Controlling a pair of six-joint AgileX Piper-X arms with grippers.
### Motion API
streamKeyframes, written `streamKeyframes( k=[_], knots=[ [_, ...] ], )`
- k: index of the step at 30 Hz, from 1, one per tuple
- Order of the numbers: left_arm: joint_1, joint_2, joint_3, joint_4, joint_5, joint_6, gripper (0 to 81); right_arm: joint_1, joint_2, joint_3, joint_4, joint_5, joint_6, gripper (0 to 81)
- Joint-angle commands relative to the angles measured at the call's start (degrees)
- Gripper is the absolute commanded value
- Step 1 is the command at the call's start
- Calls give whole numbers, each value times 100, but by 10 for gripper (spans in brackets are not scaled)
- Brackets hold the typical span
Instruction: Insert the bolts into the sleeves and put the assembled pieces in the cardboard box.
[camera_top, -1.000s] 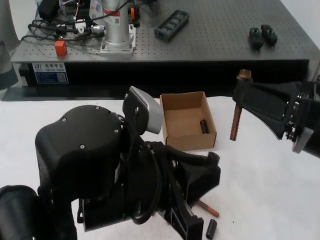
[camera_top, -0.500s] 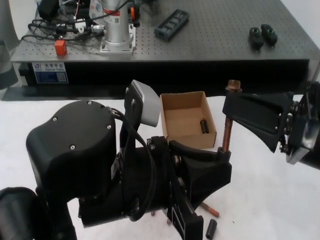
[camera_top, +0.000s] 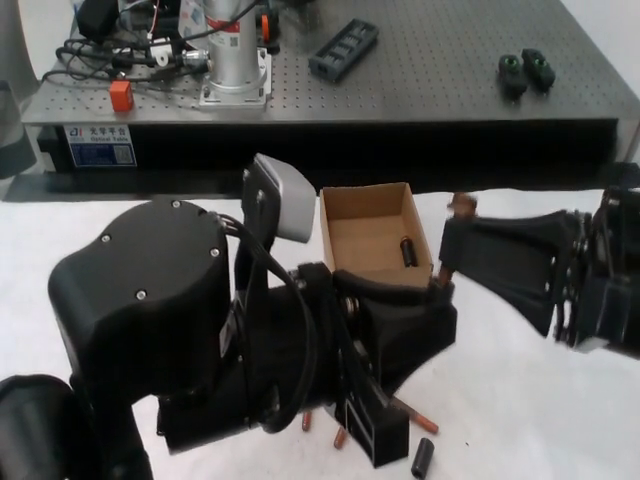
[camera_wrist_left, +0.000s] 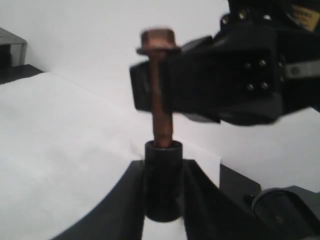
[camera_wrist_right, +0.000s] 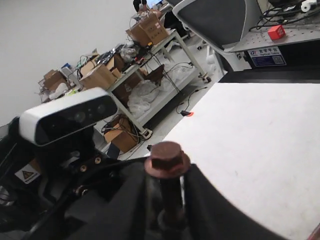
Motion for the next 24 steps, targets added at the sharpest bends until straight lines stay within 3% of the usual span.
streamKeyframes(
  k=[1,3,5,7,12,15,18,24],
  knots=[
    [3,-57,-48,-136,-258,5,7,-11,-21,-37,1,-48,-117,439],
    [3,-47,-48,-136,-612,-29,7,-102,-37,-68,48,49,-117,495],
    [102,69,-144,-107,-1515,-222,7,-283,-122,-112,48,49,-131,470],
    [367,324,-401,20,-1952,-638,7,-533,-291,-122,48,142,-161,444],
    [1198,1742,-1882,1054,-1994,-1023,7,-1206,-580,-122,689,590,-438,403],
    [1476,2773,-3244,2223,-1934,-1007,7,-1482,-586,-122,1245,742,-548,400],
    [1601,3848,-4574,3204,-1509,-858,7,-1609,-559,-122,1686,843,-639,400],
    [1604,5674,-6849,4604,-1429,-655,7,-1627,-560,-122,2270,1347,-938,400]
  ],
)
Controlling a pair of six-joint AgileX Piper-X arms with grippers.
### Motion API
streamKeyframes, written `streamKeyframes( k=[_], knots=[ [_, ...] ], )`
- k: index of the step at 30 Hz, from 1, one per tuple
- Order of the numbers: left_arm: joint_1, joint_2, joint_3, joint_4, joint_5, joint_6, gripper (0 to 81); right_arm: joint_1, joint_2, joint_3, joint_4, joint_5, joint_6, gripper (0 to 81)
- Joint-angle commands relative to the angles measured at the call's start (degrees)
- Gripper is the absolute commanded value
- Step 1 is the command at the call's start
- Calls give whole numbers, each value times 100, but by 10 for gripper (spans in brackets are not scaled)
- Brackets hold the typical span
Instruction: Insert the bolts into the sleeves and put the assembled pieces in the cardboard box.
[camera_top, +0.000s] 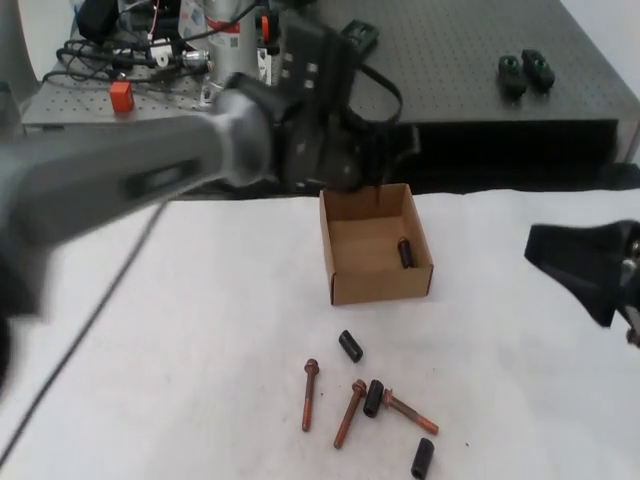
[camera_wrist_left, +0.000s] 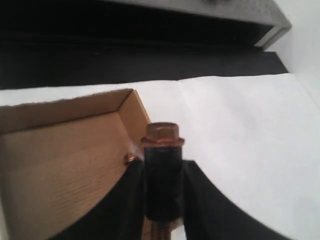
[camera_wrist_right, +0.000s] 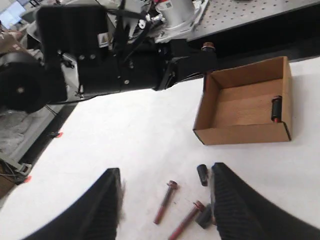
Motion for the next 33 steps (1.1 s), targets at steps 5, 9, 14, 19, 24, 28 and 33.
streamKeyframes(
  k=[5,9,14,19,24,28,33],
  knots=[
    [-2,1429,-1924,1399,193,142,7,-29,11,-62,293,241,-198,400],
    [-2,1781,-2244,1537,461,-155,4,-29,11,-62,292,338,-198,400],
    [-2,1889,-2243,1496,664,-396,131,-29,11,-62,292,370,-198,400],
    [-2,1878,-2243,1496,887,-492,297,-29,136,-62,292,446,-198,400],
    [131,1416,-2243,1714,1482,-271,300,23,717,-179,584,446,-965,400],
    [230,558,-2174,2648,355,924,300,244,1764,-568,1020,648,-1934,400],
    [229,-771,-1081,2661,-496,1585,300,868,3475,-1213,991,1220,-2694,400]
  ],
)
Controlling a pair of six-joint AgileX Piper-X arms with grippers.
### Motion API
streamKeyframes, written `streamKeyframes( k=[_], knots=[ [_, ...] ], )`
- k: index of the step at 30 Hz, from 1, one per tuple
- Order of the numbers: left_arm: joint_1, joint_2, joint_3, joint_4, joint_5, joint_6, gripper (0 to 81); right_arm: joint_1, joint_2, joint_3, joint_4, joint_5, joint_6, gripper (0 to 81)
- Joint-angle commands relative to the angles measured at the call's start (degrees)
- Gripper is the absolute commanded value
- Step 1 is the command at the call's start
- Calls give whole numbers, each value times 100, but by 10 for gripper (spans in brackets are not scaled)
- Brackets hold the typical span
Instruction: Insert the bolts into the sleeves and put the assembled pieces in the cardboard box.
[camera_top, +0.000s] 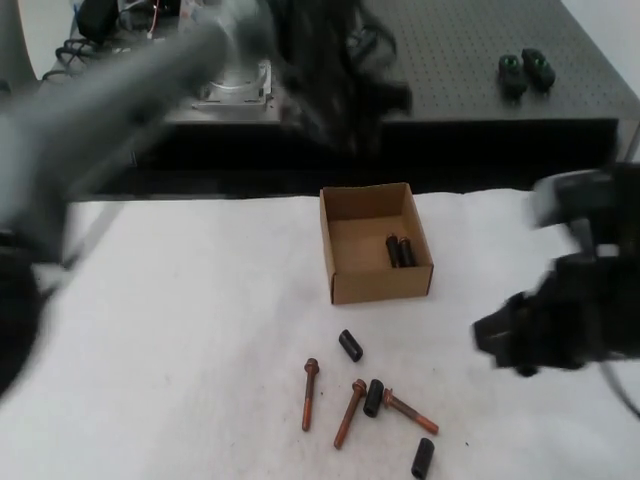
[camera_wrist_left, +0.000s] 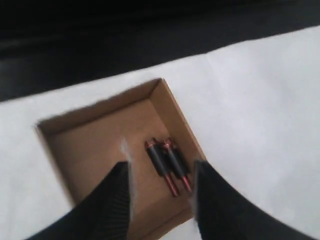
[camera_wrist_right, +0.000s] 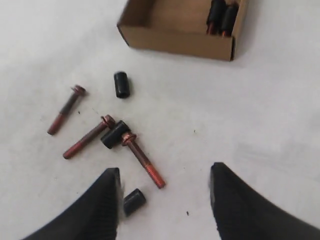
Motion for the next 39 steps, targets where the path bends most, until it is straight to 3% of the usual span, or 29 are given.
streamKeyframes(
  k=[1,10,17,22,26,29,34,39],
  knots=[
    [-2,-458,524,-31,-215,233,300,417,1112,-451,56,306,-561,400],
    [-4,-2505,3382,-1023,-160,282,300,1150,3466,-1860,785,930,-1261,400],
    [-4,-3133,4281,-1024,-160,469,300,1533,4183,-2072,862,1285,-1487,382],
    [-4,-3165,4328,-890,-160,510,300,1657,4439,-2072,810,1805,-1487,263],
    [-4,-3165,4328,-891,244,510,300,1657,4426,-2072,711,1831,-1442,32],
    [-46,-3152,4346,-891,948,510,300,1547,4194,-2056,711,2057,-1442,9],
    [-329,-2926,4346,-947,996,510,300,988,3384,-2048,959,1868,-907,9],
    [-885,-2330,4312,-977,996,683,300,313,2329,-1702,1213,1688,-455,9]
  ],
)
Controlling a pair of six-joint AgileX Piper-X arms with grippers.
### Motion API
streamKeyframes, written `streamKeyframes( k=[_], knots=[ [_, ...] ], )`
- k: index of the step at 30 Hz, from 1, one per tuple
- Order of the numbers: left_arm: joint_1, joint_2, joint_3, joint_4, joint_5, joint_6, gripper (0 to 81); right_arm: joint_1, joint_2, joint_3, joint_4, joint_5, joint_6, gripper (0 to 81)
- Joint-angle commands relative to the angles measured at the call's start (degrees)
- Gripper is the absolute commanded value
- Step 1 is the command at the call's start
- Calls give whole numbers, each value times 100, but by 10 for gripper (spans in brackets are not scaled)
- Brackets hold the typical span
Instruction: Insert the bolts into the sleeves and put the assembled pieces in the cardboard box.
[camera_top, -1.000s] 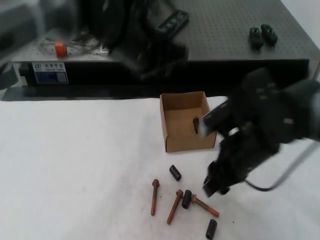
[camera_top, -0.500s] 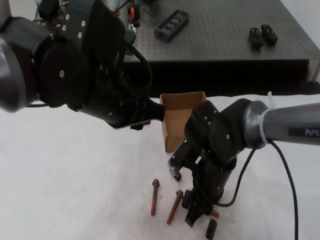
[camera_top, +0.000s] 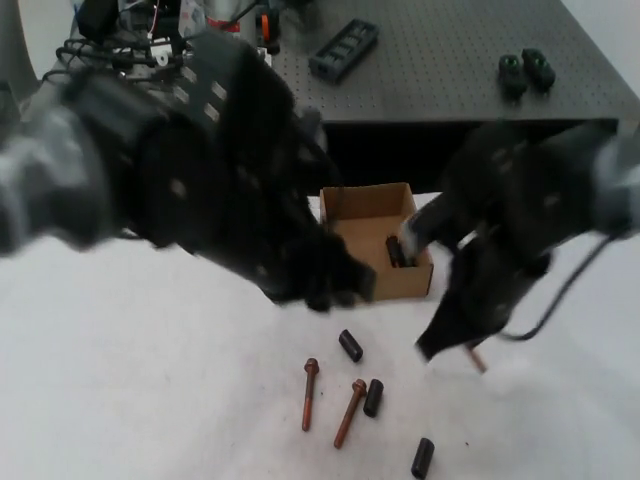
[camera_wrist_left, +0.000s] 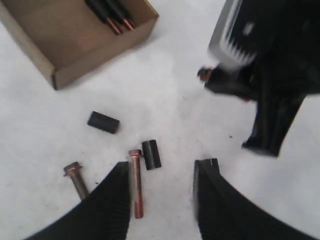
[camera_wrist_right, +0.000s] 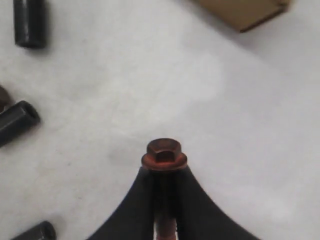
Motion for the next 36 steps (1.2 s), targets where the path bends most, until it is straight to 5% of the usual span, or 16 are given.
streamKeyframes(
  k=[1,14,21,36],
  knots=[
    [-100,92,-59,-56,34,115,300,-503,-975,377,150,-201,362,9],
    [-640,2392,-2257,1470,-35,414,300,-1064,-3618,2151,371,-389,745,9],
    [-1121,2774,-2473,1532,-271,512,300,-1064,-3884,2215,419,-389,863,9],
    [-1186,3242,-2473,1643,-185,404,268,-1064,-3884,2215,454,-389,863,9]
  ],
)
